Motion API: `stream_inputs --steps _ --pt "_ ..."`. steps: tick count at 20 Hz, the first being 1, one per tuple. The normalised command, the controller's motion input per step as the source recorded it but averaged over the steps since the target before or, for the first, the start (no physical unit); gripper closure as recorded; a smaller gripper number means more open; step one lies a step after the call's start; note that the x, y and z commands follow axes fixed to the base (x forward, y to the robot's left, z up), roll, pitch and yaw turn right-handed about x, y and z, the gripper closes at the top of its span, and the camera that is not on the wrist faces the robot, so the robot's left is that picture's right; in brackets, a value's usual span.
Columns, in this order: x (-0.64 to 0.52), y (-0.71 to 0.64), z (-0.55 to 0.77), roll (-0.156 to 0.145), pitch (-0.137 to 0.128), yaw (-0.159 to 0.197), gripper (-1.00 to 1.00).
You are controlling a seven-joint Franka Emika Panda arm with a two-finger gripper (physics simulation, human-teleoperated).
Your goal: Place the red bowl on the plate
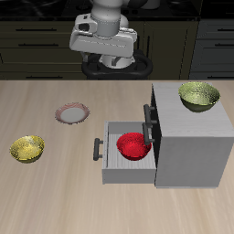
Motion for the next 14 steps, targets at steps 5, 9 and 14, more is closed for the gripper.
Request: stream_inputs --steps 5,9,14 --pt "0.28 -0.16 -0.03 -0.018 0.014 0.007 -1.00" --pt "0.31 -0.11 -0.05 -0.007 0.000 0.024 -1.00" --pt "0.32 -0.01 -0.04 -0.005 0.008 0.015 -1.00"
